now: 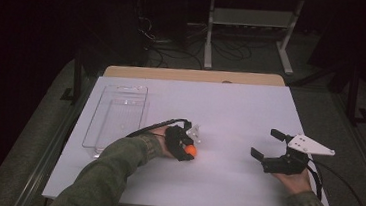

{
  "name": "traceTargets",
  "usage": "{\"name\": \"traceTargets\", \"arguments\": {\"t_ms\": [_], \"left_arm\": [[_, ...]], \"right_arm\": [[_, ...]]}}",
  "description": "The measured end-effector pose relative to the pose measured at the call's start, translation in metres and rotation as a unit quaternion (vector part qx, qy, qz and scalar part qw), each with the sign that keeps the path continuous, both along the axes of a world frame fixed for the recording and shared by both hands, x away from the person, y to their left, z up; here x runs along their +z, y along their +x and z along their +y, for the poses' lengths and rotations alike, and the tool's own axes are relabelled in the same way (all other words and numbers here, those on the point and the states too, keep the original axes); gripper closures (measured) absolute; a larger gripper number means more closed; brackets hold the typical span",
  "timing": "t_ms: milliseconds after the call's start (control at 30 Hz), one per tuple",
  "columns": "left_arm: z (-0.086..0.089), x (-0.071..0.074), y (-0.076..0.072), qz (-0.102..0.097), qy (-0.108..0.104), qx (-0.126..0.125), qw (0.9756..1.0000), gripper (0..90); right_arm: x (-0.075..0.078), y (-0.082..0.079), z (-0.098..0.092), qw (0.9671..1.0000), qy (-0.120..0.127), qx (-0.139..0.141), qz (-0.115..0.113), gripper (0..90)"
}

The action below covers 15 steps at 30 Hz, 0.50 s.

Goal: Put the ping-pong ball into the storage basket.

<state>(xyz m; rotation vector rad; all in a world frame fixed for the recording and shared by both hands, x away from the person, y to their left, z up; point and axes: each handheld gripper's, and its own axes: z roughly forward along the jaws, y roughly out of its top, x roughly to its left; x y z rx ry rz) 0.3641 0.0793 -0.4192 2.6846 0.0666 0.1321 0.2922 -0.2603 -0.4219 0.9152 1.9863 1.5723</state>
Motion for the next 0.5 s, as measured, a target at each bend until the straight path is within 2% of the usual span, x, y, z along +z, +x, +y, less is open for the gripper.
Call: {"name": "traceTargets", "arguments": {"t_ms": [500], "left_arm": [[-0.0004,0.0012,-0.0019,0.0,0.004,-0.006,1.0,50.1]], "right_arm": [[-0.0002,0.0001,-0.0006,1.0,0.0,-0.001,0.0,0.0]]}}
